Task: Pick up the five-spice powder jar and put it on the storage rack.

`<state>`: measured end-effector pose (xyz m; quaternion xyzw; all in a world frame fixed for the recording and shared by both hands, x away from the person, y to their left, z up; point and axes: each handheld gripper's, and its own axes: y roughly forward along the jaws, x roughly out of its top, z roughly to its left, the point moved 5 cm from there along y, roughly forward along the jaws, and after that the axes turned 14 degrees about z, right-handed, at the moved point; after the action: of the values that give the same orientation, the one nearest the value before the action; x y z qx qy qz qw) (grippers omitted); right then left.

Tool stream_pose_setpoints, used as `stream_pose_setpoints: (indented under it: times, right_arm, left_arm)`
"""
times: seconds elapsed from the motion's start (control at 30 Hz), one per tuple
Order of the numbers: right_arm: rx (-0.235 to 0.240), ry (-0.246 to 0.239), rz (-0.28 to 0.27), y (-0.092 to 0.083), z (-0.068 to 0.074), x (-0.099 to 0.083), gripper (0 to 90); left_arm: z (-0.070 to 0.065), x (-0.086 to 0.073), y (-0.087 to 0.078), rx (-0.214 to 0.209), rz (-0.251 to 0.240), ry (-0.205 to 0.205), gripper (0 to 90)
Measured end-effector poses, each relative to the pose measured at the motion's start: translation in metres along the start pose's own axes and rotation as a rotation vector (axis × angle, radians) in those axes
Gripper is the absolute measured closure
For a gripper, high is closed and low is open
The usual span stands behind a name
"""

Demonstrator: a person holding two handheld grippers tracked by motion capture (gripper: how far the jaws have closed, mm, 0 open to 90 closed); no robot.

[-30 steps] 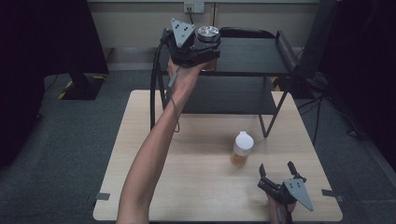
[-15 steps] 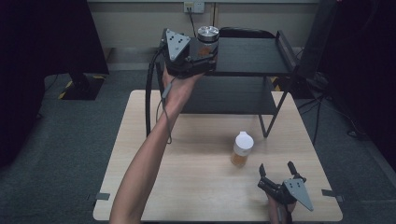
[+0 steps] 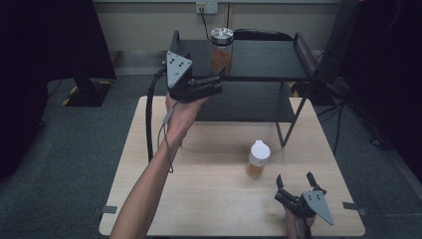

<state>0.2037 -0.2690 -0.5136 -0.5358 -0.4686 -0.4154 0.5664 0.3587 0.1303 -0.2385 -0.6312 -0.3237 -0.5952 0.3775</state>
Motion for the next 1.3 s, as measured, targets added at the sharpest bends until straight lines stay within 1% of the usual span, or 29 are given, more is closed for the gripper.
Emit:
stream_pose_setpoints:
  times: [0.1, 0.17, 0.2, 0.27, 0.4, 0.43, 0.47, 0.53, 0.6, 0.63, 0.67, 0.7, 0.73, 0.77, 0.83, 0.87, 0.9, 0.93, 0.97, 1.0, 1.03, 1.17, 1.23, 1.27, 1.3]
  right_arm:
    - [-0.001, 0.000, 0.000, 0.000, 0.000, 0.000, 0.0]
    - [-0.002, 0.001, 0.000, 0.000, 0.000, 0.000, 0.0]
    - [-0.002, 0.001, 0.000, 0.000, 0.000, 0.000, 0.0]
    - [-0.004, 0.001, 0.000, 0.000, 0.001, 0.000, 0.0]
    - [-0.004, 0.001, 0.000, 0.000, 0.001, 0.000, 0.0]
    - [-0.004, 0.001, 0.000, 0.000, 0.001, 0.000, 0.0]
    - [-0.004, 0.001, 0.000, 0.000, 0.000, 0.000, 0.0]
    - [-0.003, 0.001, 0.000, 0.000, 0.000, 0.000, 0.0]
    - [-0.003, 0.001, 0.000, 0.000, 0.000, 0.000, 0.0]
    - [-0.004, 0.001, 0.000, 0.000, 0.000, 0.000, 0.0]
    - [-0.003, 0.001, 0.000, 0.000, 0.000, 0.000, 0.0]
    - [-0.003, 0.001, 0.000, 0.000, 0.000, 0.000, 0.0]
    - [-0.004, 0.001, -0.001, 0.000, 0.000, 0.000, 0.0]
    - [-0.004, 0.001, 0.000, 0.000, 0.000, 0.000, 0.0]
    - [-0.005, 0.002, 0.000, 0.000, 0.001, 0.000, 0.0]
    - [-0.005, 0.002, 0.000, 0.000, 0.001, 0.000, 0.0]
    - [-0.005, 0.002, 0.000, 0.000, 0.001, 0.000, 0.0]
    - [-0.006, 0.003, 0.000, 0.000, 0.001, 0.000, 0.0]
    - [-0.006, 0.002, 0.000, 0.000, 0.001, 0.000, 0.0]
    - [-0.007, 0.002, 0.000, 0.000, 0.001, 0.000, 0.0]
    - [-0.008, 0.002, 0.000, 0.000, 0.001, 0.000, 0.0]
    - [-0.010, 0.002, 0.001, 0.000, 0.001, 0.000, 0.0]
    - [-0.011, 0.002, 0.001, 0.000, 0.001, 0.000, 0.0]
    - [-0.012, 0.003, 0.001, 0.000, 0.002, 0.000, 0.0]
    - [-0.012, 0.003, 0.001, 0.000, 0.002, 0.000, 0.0]
  left_arm:
    - [-0.002, -0.005, -0.008, -0.004, 0.001, 0.009, 0.0]
    - [-0.004, -0.010, -0.012, -0.007, 0.002, 0.005, 0.0]
    - [-0.005, -0.014, -0.015, -0.008, 0.003, -0.003, 0.0]
    - [-0.009, -0.023, -0.019, -0.008, 0.003, -0.013, 0.0]
    - [-0.018, -0.045, -0.025, 0.002, 0.013, 0.004, 0.0]
    - [-0.018, -0.045, -0.025, 0.002, 0.013, 0.004, 0.0]
    - [-0.019, -0.051, -0.027, 0.004, 0.021, 0.009, 0.0]
    - [-0.019, -0.059, -0.030, 0.004, 0.026, 0.002, 0.0]
    - [-0.022, -0.069, -0.036, 0.013, 0.019, -0.009, 0.0]
    - [-0.023, -0.073, -0.038, 0.018, 0.016, -0.005, 0.0]
    - [-0.023, -0.073, -0.038, 0.018, 0.016, -0.005, 0.0]
    - [-0.026, -0.082, -0.043, 0.035, 0.014, 0.018, 0.0]
    - [-0.026, -0.082, -0.043, 0.035, 0.014, 0.018, 0.0]
    - [-0.029, -0.091, -0.049, 0.050, 0.013, 0.040, 0.0]
    - [-0.030, -0.101, -0.054, 0.053, 0.010, 0.029, 0.0]
    - [-0.030, -0.101, -0.054, 0.053, 0.010, 0.029, 0.0]
    - [-0.030, -0.106, -0.057, 0.054, 0.012, 0.019, 0.0]
    - [-0.030, -0.111, -0.059, 0.062, 0.016, 0.010, 0.0]
    - [-0.033, -0.117, -0.062, 0.083, 0.022, 0.004, 0.0]
    - [-0.035, -0.123, -0.063, 0.103, 0.025, 0.007, 0.0]
    - [-0.036, -0.128, -0.064, 0.111, 0.032, 0.015, 0.0]
    - [-0.037, -0.145, -0.065, 0.125, 0.063, 0.026, 0.0]
    - [-0.039, -0.155, -0.067, 0.144, 0.067, 0.029, 0.0]
    - [-0.041, -0.162, -0.068, 0.164, 0.068, 0.031, 0.0]
    - [-0.042, -0.168, -0.069, 0.172, 0.069, 0.033, 0.0]
